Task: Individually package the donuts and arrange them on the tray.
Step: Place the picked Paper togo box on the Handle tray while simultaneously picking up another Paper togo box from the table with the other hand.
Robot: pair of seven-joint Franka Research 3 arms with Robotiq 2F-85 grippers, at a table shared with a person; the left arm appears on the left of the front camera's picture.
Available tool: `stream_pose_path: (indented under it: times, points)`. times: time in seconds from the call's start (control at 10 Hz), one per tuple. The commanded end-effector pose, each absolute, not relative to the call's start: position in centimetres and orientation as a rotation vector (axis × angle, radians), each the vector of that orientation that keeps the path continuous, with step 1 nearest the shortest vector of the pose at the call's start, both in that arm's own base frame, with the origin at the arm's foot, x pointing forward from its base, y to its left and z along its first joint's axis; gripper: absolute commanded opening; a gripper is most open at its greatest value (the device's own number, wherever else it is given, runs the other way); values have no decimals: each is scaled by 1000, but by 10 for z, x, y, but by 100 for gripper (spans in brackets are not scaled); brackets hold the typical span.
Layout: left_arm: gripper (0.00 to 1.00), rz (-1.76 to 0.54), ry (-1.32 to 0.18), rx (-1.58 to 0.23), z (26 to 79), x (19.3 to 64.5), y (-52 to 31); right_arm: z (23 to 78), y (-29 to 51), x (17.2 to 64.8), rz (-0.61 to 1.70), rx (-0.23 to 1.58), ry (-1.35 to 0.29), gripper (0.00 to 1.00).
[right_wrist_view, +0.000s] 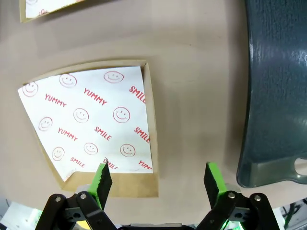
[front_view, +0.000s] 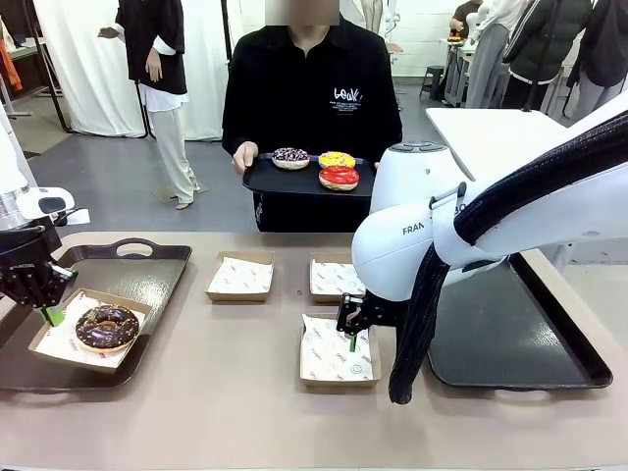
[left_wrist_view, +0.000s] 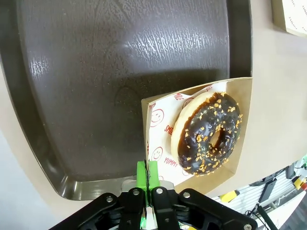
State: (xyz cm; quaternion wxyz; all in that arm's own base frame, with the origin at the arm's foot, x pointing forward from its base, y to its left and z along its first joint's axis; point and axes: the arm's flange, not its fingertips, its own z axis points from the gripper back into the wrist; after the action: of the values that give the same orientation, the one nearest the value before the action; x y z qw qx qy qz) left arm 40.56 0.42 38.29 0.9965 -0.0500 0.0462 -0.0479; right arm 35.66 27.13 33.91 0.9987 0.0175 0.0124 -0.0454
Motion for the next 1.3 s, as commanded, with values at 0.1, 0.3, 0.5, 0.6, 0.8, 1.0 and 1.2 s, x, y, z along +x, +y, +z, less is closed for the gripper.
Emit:
stream_pose_path:
  times: [0.1,0.3,0.5,0.6,0.8,1.0,1.2]
  points:
    - [1,-68,60,-21,382,397,-3,325,277,369,-90,44,-67,100]
    - [1,-61,71,0,378,398,-9,320,277,369,-57,73,-111,100]
    - [1,-45,85,6,373,400,-14,318,276,367,-16,72,-101,100]
    - [1,-34,86,6,373,400,-15,319,274,366,-4,72,-96,100]
    - [1,-19,92,0,371,401,-15,321,271,362,3,74,-94,100]
    - [1,-13,107,-8,367,405,-18,320,270,362,0,72,-88,100]
    - [1,-10,131,4,365,406,-16,320,270,363,-4,72,-85,100]
